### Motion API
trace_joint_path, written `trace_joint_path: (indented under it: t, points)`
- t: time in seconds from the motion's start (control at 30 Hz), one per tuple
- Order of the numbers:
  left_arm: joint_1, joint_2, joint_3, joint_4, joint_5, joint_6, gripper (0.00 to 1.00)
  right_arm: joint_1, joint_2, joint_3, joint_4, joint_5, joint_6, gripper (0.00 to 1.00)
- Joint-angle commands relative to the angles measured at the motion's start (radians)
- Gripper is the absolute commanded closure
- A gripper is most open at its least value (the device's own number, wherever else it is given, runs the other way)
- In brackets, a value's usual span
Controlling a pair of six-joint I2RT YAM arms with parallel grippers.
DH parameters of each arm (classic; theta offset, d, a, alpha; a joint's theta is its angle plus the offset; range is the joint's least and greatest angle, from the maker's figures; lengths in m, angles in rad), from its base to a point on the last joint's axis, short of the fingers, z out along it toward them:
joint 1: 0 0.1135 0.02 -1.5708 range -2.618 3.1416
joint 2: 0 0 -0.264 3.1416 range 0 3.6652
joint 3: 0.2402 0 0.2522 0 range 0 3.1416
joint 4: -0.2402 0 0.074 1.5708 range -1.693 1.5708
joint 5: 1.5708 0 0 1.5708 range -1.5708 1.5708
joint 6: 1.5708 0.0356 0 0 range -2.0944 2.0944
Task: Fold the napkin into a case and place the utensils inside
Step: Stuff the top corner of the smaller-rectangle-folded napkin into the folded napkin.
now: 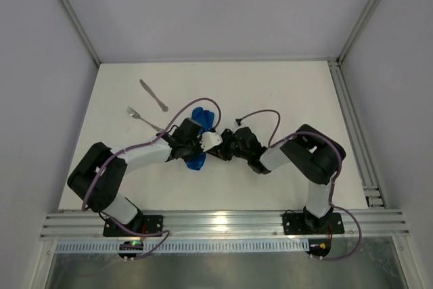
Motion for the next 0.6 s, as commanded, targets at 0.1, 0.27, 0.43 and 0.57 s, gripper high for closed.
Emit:
trace_joint_path:
  t: [0.1, 0.27, 0.43, 0.57]
  points:
    - [-0.006, 0.020, -0.015, 0.002, 0.017, -0.002, 0.83, 0.002, 0.097, 0.068, 0.178, -0.015, 0.049, 0.64]
    - [-0.006, 0.021, -0.015, -0.001, 0.019, 0.001, 0.83, 0.005, 0.096, 0.032, 0.224, -0.005, 0.046, 0.64]
    - [-0.006, 0.027, -0.015, 0.003, 0.024, -0.005, 0.83, 0.007, 0.071, 0.018, 0.230, -0.007, 0.025, 0.64]
    - [-0.006, 0.024, -0.012, 0.003, 0.030, -0.008, 0.83, 0.015, 0.073, 0.059, 0.161, -0.008, 0.003, 0.64]
